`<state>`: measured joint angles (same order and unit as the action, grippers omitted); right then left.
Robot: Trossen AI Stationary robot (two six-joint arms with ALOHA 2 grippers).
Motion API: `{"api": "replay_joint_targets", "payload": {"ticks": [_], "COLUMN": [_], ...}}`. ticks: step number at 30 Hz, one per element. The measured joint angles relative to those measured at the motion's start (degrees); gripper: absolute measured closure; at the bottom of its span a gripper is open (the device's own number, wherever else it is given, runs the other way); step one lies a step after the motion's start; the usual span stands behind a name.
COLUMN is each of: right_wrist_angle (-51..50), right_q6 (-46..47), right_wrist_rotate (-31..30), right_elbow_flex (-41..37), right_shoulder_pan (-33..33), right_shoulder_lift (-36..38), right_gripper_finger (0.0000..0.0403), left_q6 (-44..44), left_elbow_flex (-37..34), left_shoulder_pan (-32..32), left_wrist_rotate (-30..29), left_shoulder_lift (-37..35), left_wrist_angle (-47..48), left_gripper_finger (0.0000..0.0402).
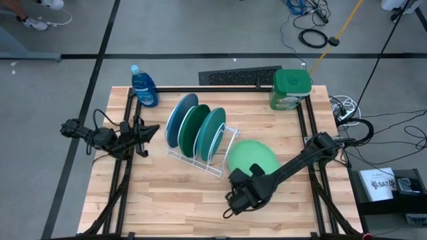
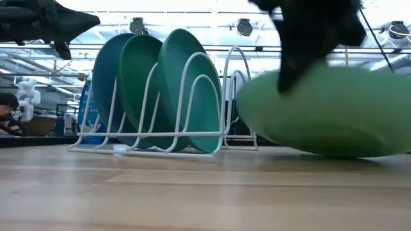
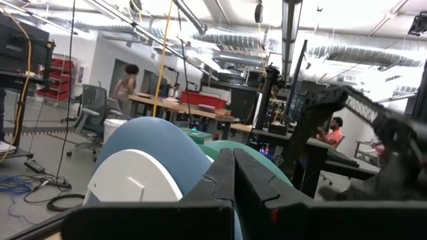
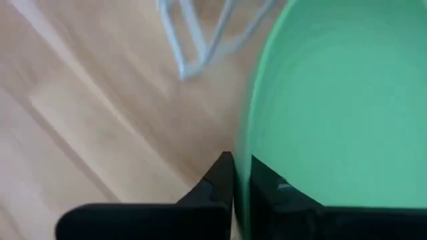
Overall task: Sort dishes
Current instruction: Put the light green plate into the white dish rack
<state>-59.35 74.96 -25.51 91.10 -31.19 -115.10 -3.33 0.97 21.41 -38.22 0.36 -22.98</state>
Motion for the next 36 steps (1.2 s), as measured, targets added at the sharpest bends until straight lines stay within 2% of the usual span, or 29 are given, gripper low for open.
{"api": "replay_joint_targets", "payload": {"ticks": [11, 13, 16, 18, 22, 26, 36], "right_wrist_angle": [-27.2, -30.2, -28.7, -24.0, -9.8, 2.0, 22.4], "right_q6": [10.3, 12.4, 12.6, 9.6, -1.0, -10.6, -26.9], "right_wrist_rotate": [-23.5, -30.1, -44.5, -52.9, -63.4, -64.2, -63.7], "right_elbow_flex": [20.8, 23.7, 26.3, 26.4, 24.9, 24.1, 24.0], "right_shoulder_pan": [-4.8, -6.1, -7.5, -7.6, -7.0, -5.1, 0.4], "right_shoulder_lift": [5.2, 5.2, 5.3, 5.3, 4.9, 3.2, -1.2], "right_gripper_finger": [0.04, 0.04, 0.0401, 0.0401, 0.0401, 0.0401, 0.0401], "left_q6": [0.0, 0.0, 0.0, 0.0, 0.0, 0.0, 0.0], "left_elbow_flex": [0.0, 0.0, 0.0, 0.0, 0.0, 0.0, 0.0], "left_shoulder_pan": [0.0, 0.0, 0.0, 0.0, 0.0, 0.0, 0.0], "left_wrist_rotate": [0.0, 0.0, 0.0, 0.0, 0.0, -0.1, -0.2], "left_shoulder_lift": [0.0, 0.0, 0.0, 0.0, 0.0, 0.0, 0.0], "left_wrist_angle": [0.0, 0.0, 0.0, 0.0, 0.0, 0.0, 0.0], "left_gripper_finger": [0.0402, 0.0402, 0.0402, 0.0402, 0.0402, 0.0402, 0.0402]}}
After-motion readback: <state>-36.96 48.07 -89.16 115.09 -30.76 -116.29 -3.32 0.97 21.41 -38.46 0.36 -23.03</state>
